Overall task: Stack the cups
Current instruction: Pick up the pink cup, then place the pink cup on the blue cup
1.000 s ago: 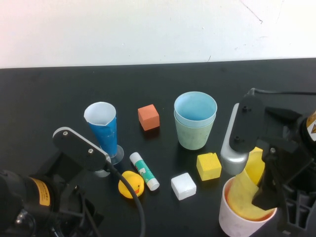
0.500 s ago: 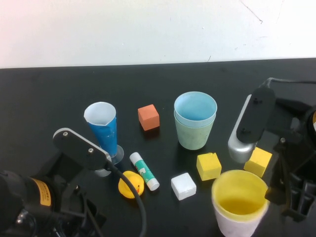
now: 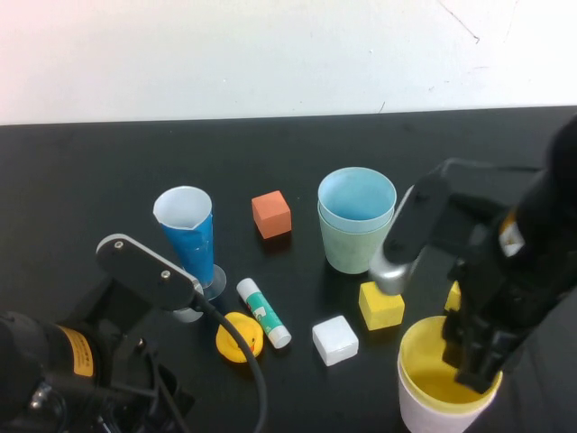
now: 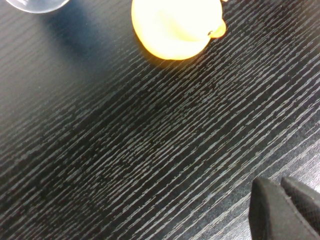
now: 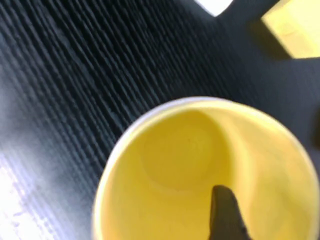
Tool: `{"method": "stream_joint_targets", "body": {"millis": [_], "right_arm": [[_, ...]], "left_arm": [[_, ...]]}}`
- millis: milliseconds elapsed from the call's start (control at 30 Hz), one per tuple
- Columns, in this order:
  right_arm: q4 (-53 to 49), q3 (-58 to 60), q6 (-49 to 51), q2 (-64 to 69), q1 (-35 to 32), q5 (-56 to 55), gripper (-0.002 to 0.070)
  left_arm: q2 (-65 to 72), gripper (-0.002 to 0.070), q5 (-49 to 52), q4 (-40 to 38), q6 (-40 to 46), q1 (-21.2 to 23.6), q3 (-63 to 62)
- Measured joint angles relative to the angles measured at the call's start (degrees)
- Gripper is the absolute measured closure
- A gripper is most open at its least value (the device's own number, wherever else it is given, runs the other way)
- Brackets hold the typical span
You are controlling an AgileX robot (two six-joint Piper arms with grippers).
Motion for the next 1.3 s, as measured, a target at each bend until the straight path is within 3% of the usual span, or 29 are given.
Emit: {"method": "stream_joint_targets", "body": {"millis": [133,267,333,533,733,1033,1300], "right_arm": [[-0.1,0.0,-2.2,4.5,0.0,-0.4,0.035],[0.3,0.0,-3.2,5.8,0.0,-1.3,0.0568],[0.0,-1.1,-3.4,5.0,0.0,-0.4,0.0628],[-3.4,-8.6,-4.4,-1.3,0.0,4.3,0.0639],[-8.2,-19.3,-4.5,-2.7,0.0,1.0,0.064],[-7.7,-37.5,-4.6,12.5,-5.0,-0.1,0.064],[2.3,-50.6,-4.6,27.4,-11.4,5.7,0.064]], "left_arm": [[0.0,0.0673,0.0,0.0,0.0,0.0,0.0],[0.0,0.0673,0.0,0.1,0.0,0.0,0.0],[0.0,0.0673,0.0,0.1,0.0,0.0,0.0],[0.0,0.0673,0.0,0.1,-0.3,0.0,0.3],[0.0,0.0673,-1.1,0.1,-0.3,0.0,0.5],[0.0,0.0673,-2.1,0.2,0.3,0.0,0.5],[0.0,0.0673,-2.1,0.3,2.0,0.0,0.5]]}}
